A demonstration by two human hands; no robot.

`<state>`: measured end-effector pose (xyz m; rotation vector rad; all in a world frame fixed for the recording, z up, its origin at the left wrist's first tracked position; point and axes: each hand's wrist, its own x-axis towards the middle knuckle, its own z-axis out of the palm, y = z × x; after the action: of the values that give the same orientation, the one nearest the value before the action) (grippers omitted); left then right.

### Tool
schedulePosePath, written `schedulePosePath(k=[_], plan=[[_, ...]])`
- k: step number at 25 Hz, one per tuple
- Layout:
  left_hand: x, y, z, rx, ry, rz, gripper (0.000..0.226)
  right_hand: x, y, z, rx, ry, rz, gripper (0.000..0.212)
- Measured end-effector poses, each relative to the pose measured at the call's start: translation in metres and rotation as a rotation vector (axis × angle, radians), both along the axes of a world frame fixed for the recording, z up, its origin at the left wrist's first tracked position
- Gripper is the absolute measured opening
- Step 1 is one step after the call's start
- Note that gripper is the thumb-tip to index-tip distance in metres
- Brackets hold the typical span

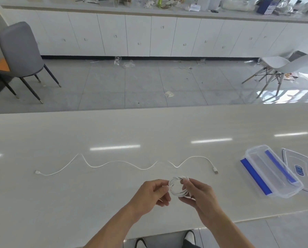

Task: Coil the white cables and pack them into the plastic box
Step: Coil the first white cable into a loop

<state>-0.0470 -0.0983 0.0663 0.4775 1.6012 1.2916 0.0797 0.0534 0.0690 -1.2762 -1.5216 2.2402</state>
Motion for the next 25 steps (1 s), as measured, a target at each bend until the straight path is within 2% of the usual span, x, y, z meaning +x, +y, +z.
schedulePosePath(k=[4,7,10,17,21,25], plan=[[0.011,0.043,-0.011,-0.038,-0.052,-0.013,0.022,0.019,0.040,-0.011,-0.143,-0.010,0.003,0.023],[0.030,0.087,-0.022,-0.073,-0.077,0.010,0.021,0.042,0.084,-0.019,-0.158,-0.016,0.065,0.024],[0.054,0.131,-0.042,-0.126,-0.061,0.094,0.017,0.069,0.126,-0.030,-0.034,-0.094,0.173,0.021],[0.106,0.223,-0.080,-0.272,0.058,0.160,0.004,0.107,0.205,-0.071,0.254,-0.397,0.117,0.017],[0.120,0.257,-0.092,-0.385,0.113,0.182,0.005,0.115,0.230,-0.096,0.328,-0.455,0.149,0.011],[0.131,0.271,-0.101,-0.503,0.359,0.113,0.006,0.118,0.237,-0.111,0.408,-0.543,0.213,0.010]])
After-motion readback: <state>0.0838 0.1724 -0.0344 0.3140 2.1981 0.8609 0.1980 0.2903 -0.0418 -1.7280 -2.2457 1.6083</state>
